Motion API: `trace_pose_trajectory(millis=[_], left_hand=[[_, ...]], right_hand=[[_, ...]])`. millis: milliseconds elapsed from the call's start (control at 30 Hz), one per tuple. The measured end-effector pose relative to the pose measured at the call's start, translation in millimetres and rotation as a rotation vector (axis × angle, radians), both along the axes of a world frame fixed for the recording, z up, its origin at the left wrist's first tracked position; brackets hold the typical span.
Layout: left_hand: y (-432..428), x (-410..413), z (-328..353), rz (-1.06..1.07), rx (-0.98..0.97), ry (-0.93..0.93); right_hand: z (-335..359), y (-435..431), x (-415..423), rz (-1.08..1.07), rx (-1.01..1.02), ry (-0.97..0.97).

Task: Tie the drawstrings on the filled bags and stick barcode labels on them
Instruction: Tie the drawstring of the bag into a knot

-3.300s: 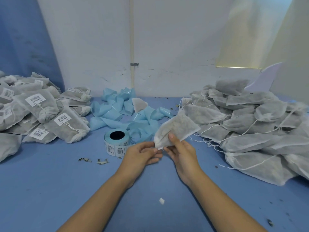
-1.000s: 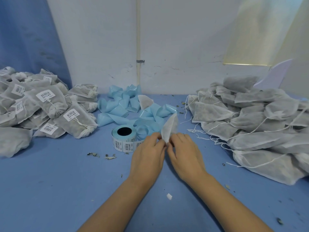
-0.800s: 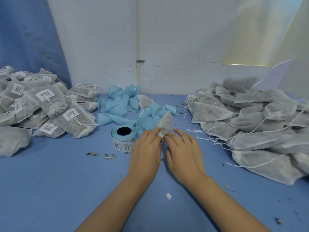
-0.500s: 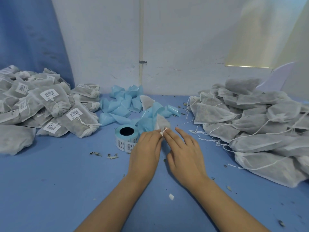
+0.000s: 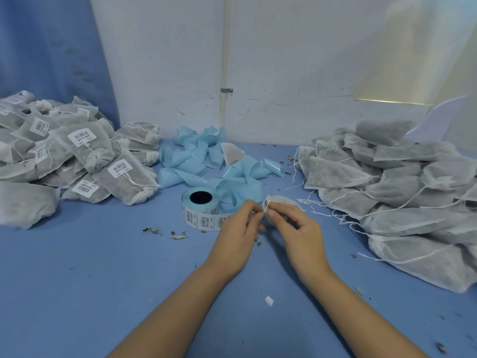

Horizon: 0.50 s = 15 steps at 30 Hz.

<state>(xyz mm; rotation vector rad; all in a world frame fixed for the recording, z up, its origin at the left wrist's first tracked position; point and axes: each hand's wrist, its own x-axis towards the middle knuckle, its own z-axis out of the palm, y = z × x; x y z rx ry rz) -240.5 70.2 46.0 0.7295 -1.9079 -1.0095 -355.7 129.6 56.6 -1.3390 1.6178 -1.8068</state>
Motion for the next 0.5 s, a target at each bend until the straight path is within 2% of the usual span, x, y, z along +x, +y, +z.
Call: trace_pose_trajectory(millis=[133,300,400,500], left_hand=[[0.1,-0.6,0.3,-0.068,0.085,0.063],[0.2,-1.0,1.0,-0.04,0.137,0.123],[1.3,0.6,1.2,0.029,0.093,0.074],[1.6,1.0,0.6,0.129,-0.041,-0.002]], right_hand=[[-1.0,-0.3,-4.3,-0.035,0.03,-0.082],[0.5,-0.1,-2.6,-0.039,0.039,0.025],[-0.4,0.5,0.9,-0.045,0.029,0.133],[-1.3,-0.2,-0.2,-0.073,0.035,0.167]])
